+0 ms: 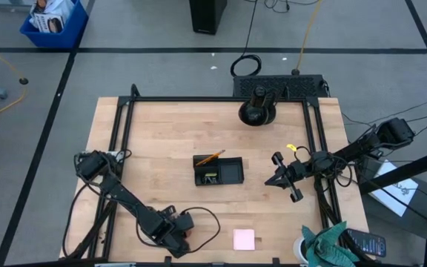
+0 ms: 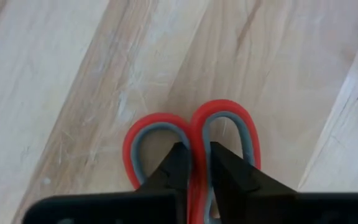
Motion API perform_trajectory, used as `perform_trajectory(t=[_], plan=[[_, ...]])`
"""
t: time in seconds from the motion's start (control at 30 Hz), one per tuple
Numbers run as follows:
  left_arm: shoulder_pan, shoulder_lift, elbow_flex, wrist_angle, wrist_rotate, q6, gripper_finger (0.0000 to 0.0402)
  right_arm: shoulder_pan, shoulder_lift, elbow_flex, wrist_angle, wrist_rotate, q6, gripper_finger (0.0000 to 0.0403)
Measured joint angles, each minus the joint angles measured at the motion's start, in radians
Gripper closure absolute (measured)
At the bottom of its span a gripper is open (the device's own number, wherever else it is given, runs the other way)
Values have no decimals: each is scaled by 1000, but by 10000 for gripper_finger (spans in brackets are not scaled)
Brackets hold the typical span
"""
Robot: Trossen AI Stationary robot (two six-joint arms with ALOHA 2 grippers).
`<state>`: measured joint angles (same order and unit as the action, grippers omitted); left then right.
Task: Pick and place office supplies into organizer
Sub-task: Put the red scissors into the black desk organizer
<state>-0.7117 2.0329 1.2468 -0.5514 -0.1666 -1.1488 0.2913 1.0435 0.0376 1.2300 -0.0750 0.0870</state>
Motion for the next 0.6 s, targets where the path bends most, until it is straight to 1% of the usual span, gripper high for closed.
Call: perform_trajectory(t=[0.07,0.13,0.23,0.33,0.5,0.6], plan=[[-5,-15,-6,7,-32,17,369,0,0,0,-1,0,4,399],[-9,-31,-9,17,-94,39,369,0,0,0,0,0,5,399],[-15,-60,-15,11,-254,69,369,0,0,0,1,0,5,399],[-17,-90,-15,28,-378,99,363,0,0,0,16,0,5,399],[-23,-135,-13,36,-486,160,383,0,0,0,23,0,5,399],[-19,-175,-13,47,-569,224,391,0,0,0,22,0,5,399]])
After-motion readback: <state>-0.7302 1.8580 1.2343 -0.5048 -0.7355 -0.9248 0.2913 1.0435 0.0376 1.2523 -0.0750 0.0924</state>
